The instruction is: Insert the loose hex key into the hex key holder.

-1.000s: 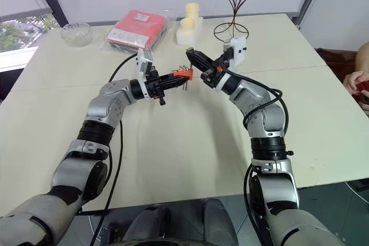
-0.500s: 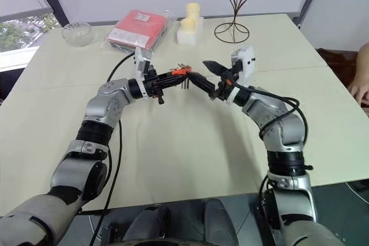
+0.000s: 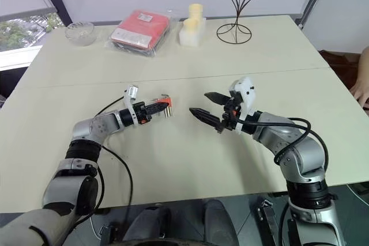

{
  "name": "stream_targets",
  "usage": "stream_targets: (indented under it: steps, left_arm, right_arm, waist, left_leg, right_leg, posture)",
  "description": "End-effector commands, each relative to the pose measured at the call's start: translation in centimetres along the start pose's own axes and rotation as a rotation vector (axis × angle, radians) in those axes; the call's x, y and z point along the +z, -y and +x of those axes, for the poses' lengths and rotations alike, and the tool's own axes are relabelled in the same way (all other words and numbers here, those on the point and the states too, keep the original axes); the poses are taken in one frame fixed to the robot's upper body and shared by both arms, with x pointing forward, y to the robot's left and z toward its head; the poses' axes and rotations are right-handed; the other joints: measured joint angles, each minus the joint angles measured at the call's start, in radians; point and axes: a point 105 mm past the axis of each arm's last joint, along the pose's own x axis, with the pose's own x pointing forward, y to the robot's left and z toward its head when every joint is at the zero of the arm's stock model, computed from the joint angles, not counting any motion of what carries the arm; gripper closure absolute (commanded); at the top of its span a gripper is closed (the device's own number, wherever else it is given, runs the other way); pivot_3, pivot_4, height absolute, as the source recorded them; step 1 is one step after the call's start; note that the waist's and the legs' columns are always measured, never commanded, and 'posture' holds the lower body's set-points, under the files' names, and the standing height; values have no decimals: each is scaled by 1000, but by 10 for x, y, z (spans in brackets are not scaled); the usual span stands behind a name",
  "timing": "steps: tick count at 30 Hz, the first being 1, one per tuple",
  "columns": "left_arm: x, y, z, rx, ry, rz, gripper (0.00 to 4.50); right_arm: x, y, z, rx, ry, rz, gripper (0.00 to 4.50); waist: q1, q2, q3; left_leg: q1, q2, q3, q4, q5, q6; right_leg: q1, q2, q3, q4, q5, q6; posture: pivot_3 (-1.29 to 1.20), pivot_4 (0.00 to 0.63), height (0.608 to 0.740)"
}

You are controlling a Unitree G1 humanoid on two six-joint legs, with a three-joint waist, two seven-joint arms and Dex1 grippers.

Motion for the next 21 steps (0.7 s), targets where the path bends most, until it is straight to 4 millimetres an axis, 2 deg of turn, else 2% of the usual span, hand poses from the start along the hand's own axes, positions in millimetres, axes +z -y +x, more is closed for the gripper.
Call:
stream_targets:
  steps: [1,5,7,11,13,16,18,19,21]
  left_arm:
    - [-13,-21,-16,101,-30,-38,2696]
    - [-14,-24,-21,140,-27,-29,760]
    - [-12,-26,-26,169,-18,-9,14]
    - [-6,-49,-56,423,-29,192,14]
    - [-1,-49,-73,502,-26,270,14]
    - [12,-33,-88,546,12,399,14]
    - [25,-17,-92,538,75,473,14]
    - [34,-8,-93,533,121,521,14]
    - [54,14,-96,477,281,510,14]
  right_arm:
    - [12,3,2,-18,51,-38,317]
    - [13,6,3,-27,67,-29,317]
    - [12,6,4,-27,66,-29,317]
    - [9,6,-1,-36,56,-22,317]
    - [7,6,-6,-45,46,-16,317]
    - [4,8,-12,-60,34,-6,317]
    - [2,10,-14,-76,36,3,317]
    - [2,12,-15,-90,40,7,317]
    - [1,20,-16,-140,56,2,317]
  waist:
    - [0,0,0]
    - [-1,0,0]
    - [-1,0,0]
    - [-6,0,-1]
    - [-9,0,-1]
    - [-17,0,-1]
    - [-16,0,-1]
    - [-12,0,0]
    - [-2,-1,0]
  left_leg:
    - [1,0,0,0,0,0]
    - [9,1,1,-3,-1,1]
    - [15,1,1,-4,-3,4]
    - [19,2,1,-5,-3,5]
    - [23,3,0,-7,-4,6]
    - [32,2,1,-18,-5,8]
    - [31,3,1,-18,-5,8]
    - [30,3,1,-18,-5,8]
    - [29,2,1,-17,-5,8]
  right_leg:
    - [1,0,0,0,0,0]
    - [7,0,1,0,0,0]
    - [13,1,1,-1,0,0]
    - [16,2,2,-2,0,0]
    - [16,2,3,-2,0,0]
    - [18,1,7,-3,0,-1]
    - [16,1,7,-4,0,-1]
    - [16,1,7,-4,0,-1]
    - [16,1,6,-4,0,-1]
  posture:
    - [0,150,740]
    - [0,150,740]
    - [0,150,740]
    - [0,150,740]
    - [0,150,740]
    - [0,150,740]
    - [0,150,740]
    - [0,150,740]
    - [0,150,740]
